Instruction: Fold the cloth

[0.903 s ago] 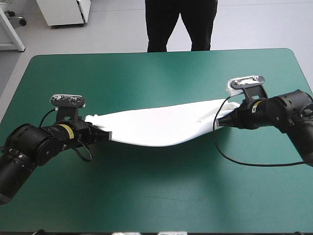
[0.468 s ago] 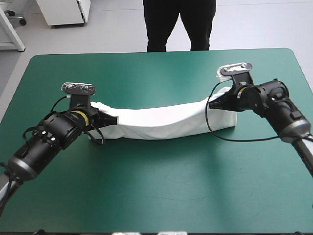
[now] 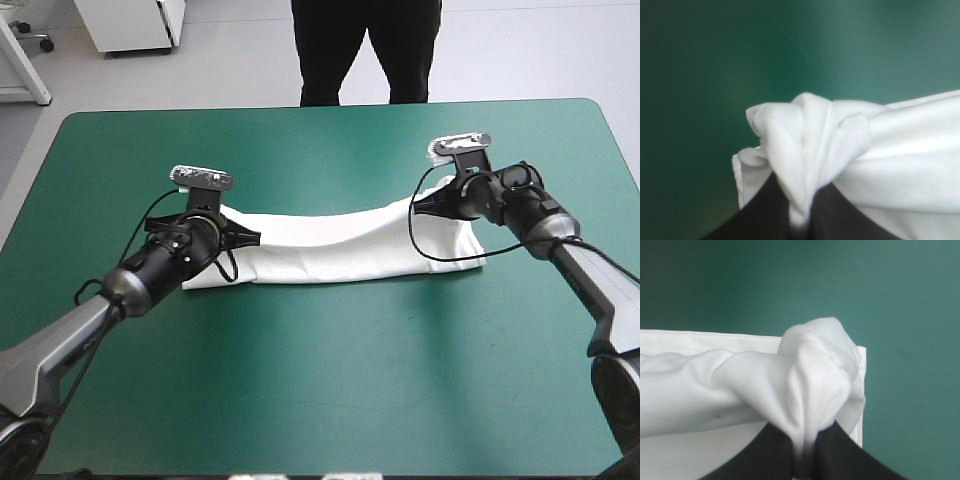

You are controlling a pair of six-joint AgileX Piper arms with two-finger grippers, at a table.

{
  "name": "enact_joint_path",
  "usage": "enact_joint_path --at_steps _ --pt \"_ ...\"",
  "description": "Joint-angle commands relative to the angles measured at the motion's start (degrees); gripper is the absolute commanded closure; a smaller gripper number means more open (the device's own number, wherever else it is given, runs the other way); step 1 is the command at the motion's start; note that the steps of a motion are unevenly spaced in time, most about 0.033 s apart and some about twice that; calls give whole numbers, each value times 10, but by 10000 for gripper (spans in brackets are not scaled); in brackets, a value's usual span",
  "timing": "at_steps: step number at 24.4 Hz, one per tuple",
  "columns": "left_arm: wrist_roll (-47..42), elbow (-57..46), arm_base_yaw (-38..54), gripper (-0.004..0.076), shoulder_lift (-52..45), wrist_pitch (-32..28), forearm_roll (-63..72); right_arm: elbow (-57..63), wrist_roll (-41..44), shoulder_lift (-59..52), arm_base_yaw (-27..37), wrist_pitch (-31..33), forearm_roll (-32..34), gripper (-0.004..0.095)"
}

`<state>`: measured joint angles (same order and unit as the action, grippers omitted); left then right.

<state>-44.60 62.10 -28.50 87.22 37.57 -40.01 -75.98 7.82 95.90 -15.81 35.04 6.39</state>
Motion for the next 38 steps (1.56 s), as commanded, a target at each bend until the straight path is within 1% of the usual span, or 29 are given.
enact_joint_path --at_steps 1,2,4,6,7,9,11,12,14,16,17,18,19,20,21,22,23,24,25,27,29,31,33,38 --pt "-17 19 0 732 15 -16 -27 -20 0 4 5 -26 10 917" --pt "-19 19 0 732 23 -14 -27 -20 -2 11 5 -19 10 903" --pt "-21 19 0 722 31 -13 -18 -20 -4 18 5 -8 7 839" --pt "-21 19 0 668 33 -13 -12 -20 -17 18 5 -4 7 723" --pt "-18 19 0 575 33 -15 -14 -20 -18 17 5 -5 7 570" --pt "-18 19 0 454 33 -13 -12 -23 -18 15 5 3 7 422" --pt "-18 24 0 350 28 8 -2 -28 -18 13 5 26 7 344" --pt "-18 34 0 279 17 48 0 -36 -18 6 5 48 7 313" --pt "4 49 -1 259 -15 90 -1 -41 -18 -24 5 60 10 314" --pt "22 55 -1 259 -66 92 1 -43 -23 -66 5 70 17 314" --pt "45 59 -1 279 -101 90 19 -43 -23 -94 5 82 30 314" --pt "61 60 -1 304 -113 85 33 -43 -23 -102 5 87 33 314" --pt "93 60 -1 394 -137 75 70 -43 -18 -126 5 100 40 316" --pt "123 60 -1 510 -152 66 102 -43 -11 -141 5 108 44 317" --pt "165 61 -1 643 -167 55 147 -43 -1 -160 5 121 55 317" --pt "214 65 -1 729 -174 45 194 -43 10 -172 5 136 69 317" --pt "283 74 -1 729 -175 32 268 -43 29 -189 6 156 90 317" --pt "310 78 -1 732 -172 25 298 -43 34 -196 7 162 92 317" --pt "364 83 -1 733 -162 13 359 -43 42 -204 17 172 86 317" --pt "420 88 -1 733 -143 -1 421 -43 46 -210 36 183 71 317" --pt "459 92 -1 733 -121 -6 464 -43 40 -213 58 191 47 317" --pt "495 93 -1 733 -98 -9 503 -43 18 -213 81 205 14 317" --pt "541 93 -1 733 -73 -19 541 -43 -11 -211 115 209 -45 317" --pt "616 102 -1 733 -1 -50 613 -43 -109 -205 192 194 -189 317"
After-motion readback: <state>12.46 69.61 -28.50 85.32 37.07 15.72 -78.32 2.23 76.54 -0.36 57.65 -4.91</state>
